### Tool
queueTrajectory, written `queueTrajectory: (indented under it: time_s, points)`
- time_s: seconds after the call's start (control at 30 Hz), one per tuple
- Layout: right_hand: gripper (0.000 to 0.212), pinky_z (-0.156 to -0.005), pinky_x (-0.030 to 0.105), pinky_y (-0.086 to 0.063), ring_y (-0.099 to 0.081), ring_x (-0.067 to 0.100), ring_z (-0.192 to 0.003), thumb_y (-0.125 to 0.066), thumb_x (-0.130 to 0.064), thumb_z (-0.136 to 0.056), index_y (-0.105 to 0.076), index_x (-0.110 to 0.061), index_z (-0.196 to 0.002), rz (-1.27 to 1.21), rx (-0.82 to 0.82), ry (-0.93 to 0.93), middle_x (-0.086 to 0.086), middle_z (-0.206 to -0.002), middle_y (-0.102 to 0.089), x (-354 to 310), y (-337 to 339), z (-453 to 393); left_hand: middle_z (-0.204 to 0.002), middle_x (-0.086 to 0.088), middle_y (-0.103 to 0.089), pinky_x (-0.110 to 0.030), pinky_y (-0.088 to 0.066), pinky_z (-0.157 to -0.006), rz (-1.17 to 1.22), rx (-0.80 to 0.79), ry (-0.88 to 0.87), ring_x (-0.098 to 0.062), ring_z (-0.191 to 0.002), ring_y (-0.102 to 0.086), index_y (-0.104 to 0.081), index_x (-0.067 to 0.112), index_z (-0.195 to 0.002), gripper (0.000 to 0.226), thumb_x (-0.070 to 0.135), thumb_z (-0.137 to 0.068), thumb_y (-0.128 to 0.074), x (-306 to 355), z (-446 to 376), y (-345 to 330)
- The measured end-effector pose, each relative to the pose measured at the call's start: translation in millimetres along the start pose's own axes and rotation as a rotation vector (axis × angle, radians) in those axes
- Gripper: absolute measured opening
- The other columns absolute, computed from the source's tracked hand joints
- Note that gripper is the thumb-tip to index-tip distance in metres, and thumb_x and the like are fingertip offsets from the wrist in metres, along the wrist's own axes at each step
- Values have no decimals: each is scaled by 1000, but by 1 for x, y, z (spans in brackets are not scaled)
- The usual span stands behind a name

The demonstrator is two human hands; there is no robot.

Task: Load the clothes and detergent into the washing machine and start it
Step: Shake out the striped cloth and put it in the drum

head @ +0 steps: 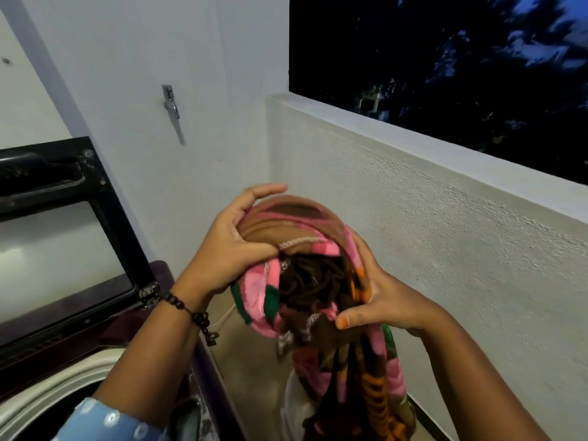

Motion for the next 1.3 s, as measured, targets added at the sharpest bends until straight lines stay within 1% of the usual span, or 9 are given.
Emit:
queueTrajectory:
  time_s: [0.13, 0.27, 0.43, 0.57, 0.73, 0.9, 1.07, 1.2, 1.3]
  points:
    - [132, -100, 12, -39, -38, -4, -135, -92, -41, -52, -6, -28, -151, -187, 6, 19, -25, -146, -39, 5, -5, 2, -103, 2, -69, -26, -57, -77, 257, 353, -140, -13, -85, -67, -52, 17, -125, 68, 0, -62, -68, 10, -7, 17]
    - [122, -92, 17, -46, -55, 6, -124, -93, -47, -45, -27, -21, -144, -373, 140, 62, -14, -132, -60, 0, -17, -3, -103, 2, -67, -27, -54, -84, 493, 718, -170, -9, -90, -65, -46, 8, -133, 61, -2, -73, -52, 5, -6, 10]
    - [112, -87, 21, -52, -62, 15, -116, -94, -47, -43, -43, -15, -137, -589, 340, 159, 0, -126, -66, -12, -33, -19, -101, 8, -68, -30, -52, -89, 501, 855, -93, -8, -94, -64, -39, 10, -141, 59, 0, -84, -51, -15, 13, -28]
    - [71, -88, 29, -54, -63, 24, -115, -80, -10, -69, -52, -12, -134, -580, 557, 212, 7, -122, -68, -5, -26, -27, -120, 4, -65, -31, -50, -96, 376, 599, -41, -16, -114, -61, -30, 17, -146, 80, 18, -75, -68, -29, 29, -47]
    - [75, -98, 36, -51, -62, 24, -117, -77, -2, -64, -49, -10, -133, -387, 656, 263, 10, -125, -65, 4, 3, -19, -143, 0, -49, -55, -38, -109, 190, 300, 70, -19, -132, -48, -32, 32, -144, 101, 57, -60, -83, -35, 40, -26]
    - [81, -95, 24, -48, -60, 11, -113, -72, -1, -56, -51, -31, -128, 125, 567, 238, -5, -121, -63, -9, 16, -11, -156, 12, -21, -14, -27, -111, -154, 132, 106, 12, -140, -20, -11, 53, -144, 126, 78, -40, -77, 5, 28, -7]
    - [74, -93, 22, -42, -52, 11, -111, -67, -15, -66, -48, -43, -131, 531, 447, 295, -8, -117, -54, -30, -7, -15, -158, 20, -3, -68, 17, -108, -926, -330, 168, -19, -149, 2, 31, 55, -136, 141, 74, -47, -76, 11, 7, -35]
    - [81, -91, 14, -34, -45, 11, -115, -68, -27, -63, -40, -40, -138, 605, 425, 277, -11, -123, -51, -38, -8, -11, -131, 14, -57, -48, -29, -114, -801, -263, 132, -9, -121, -53, -20, 42, -147, 111, 50, -57, -84, -4, -3, -40]
    - [97, -104, 16, -27, -31, 7, -134, -75, -38, -63, -24, -48, -145, 512, 359, 266, -16, -142, -38, -42, 1, 0, -115, 11, -67, -35, -51, -98, -423, -150, 91, -7, -108, -63, -59, 33, -119, 72, 40, -51, -83, -8, -3, -30]
Point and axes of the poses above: each hand's wrist, its own z-axis away from the middle knuckle, its own y-axis out of the back of the hand, x = y × z, the point moved 3 cm from there along -z, towards the middle knuckle
